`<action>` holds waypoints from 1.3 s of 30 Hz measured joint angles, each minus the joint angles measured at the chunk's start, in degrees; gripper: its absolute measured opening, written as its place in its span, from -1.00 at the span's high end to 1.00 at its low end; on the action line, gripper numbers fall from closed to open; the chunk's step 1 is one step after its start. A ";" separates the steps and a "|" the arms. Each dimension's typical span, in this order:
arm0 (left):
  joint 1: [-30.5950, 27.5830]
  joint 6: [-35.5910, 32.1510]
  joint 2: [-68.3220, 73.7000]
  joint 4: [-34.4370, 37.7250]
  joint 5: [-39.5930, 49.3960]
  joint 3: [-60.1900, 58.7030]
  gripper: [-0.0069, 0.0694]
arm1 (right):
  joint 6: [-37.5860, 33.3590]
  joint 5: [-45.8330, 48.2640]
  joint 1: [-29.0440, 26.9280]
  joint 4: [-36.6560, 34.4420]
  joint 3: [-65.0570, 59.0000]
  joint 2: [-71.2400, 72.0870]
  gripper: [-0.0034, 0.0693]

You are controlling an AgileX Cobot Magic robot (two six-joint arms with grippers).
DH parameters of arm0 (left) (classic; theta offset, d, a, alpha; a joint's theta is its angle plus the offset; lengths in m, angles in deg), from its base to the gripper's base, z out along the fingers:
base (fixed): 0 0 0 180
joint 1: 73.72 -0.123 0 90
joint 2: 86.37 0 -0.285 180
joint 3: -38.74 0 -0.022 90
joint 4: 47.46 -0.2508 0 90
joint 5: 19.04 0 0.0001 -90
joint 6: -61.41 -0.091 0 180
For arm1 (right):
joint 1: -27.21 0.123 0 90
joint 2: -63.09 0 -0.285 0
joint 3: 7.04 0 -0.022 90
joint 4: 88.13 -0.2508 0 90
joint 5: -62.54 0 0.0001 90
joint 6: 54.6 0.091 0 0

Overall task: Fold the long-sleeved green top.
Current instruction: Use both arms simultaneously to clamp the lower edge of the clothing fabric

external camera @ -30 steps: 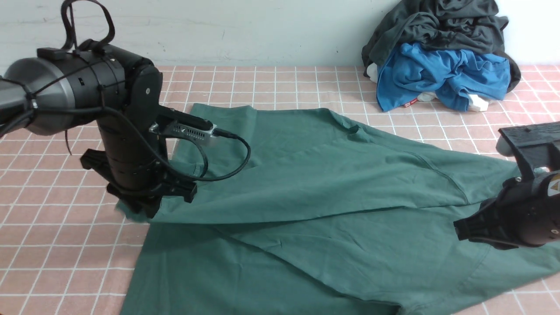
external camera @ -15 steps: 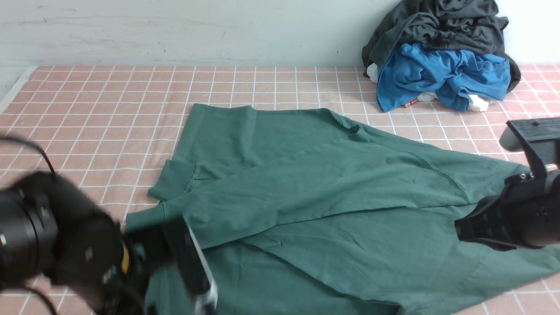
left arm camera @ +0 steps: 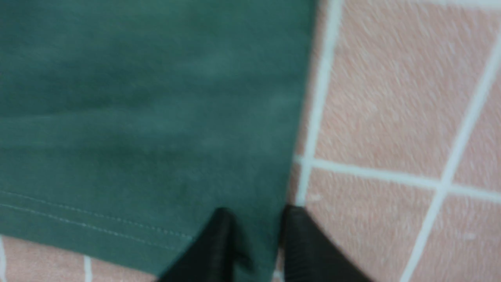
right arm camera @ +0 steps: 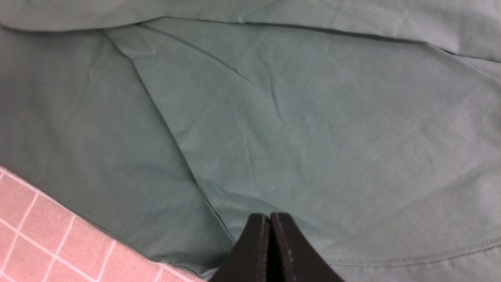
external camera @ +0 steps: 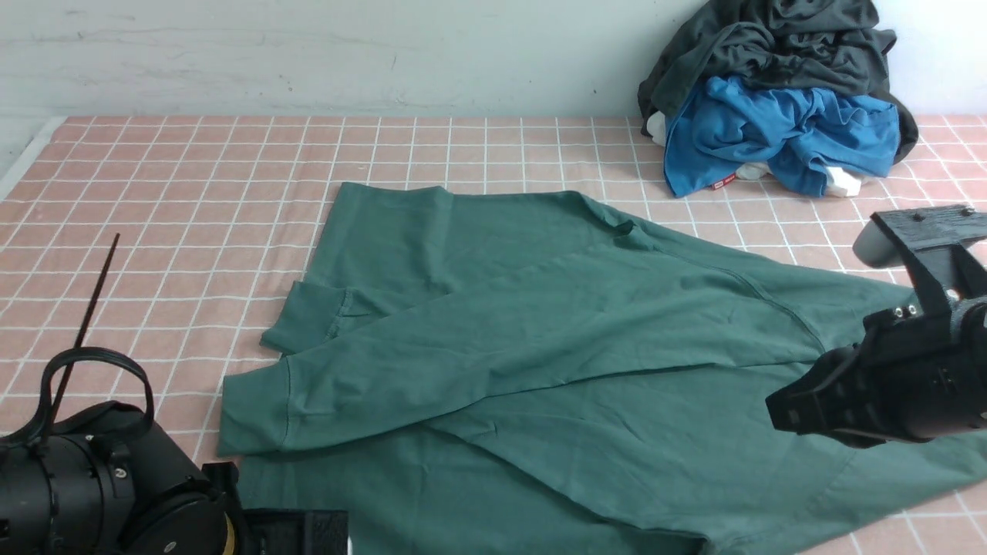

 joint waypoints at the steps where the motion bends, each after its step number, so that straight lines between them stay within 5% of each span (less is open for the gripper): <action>1: 0.49 0.95 -0.38 -0.14 0.00 0.00 0.65 | -0.19 0.00 0.00 0.00 0.00 0.00 0.94; 10: 1.36 16.36 -12.64 -2.91 1.09 0.78 0.84 | -8.05 2.43 0.00 -0.65 0.00 4.59 0.94; 12: 1.19 25.76 -16.84 -5.32 3.63 1.75 0.84 | -13.00 3.29 0.00 0.07 0.00 8.05 0.94; 14: 0.58 32.59 -19.74 -7.72 6.70 2.18 0.84 | -19.61 5.29 0.00 3.03 0.00 10.77 0.94; 19: -0.11 43.62 -22.25 -9.43 10.10 2.19 0.84 | -22.98 9.92 0.00 12.32 -0.14 10.49 0.77; 27: -0.11 46.33 -22.32 -7.48 9.56 2.19 0.84 | -24.12 3.69 0.00 24.02 -6.33 1.13 -0.14; 30: -0.11 46.48 -22.32 -4.51 9.02 2.19 0.84 | -23.33 -2.71 0.00 22.85 -6.65 -0.50 -0.28; 36: -0.11 42.65 -21.60 -2.48 8.10 2.19 0.69 | -22.24 -7.74 0.00 8.71 -6.65 -0.67 -0.16; 39: -0.11 34.49 -17.97 -1.88 7.00 2.19 0.27 | -23.44 -5.92 0.00 -3.05 -6.65 -0.67 0.20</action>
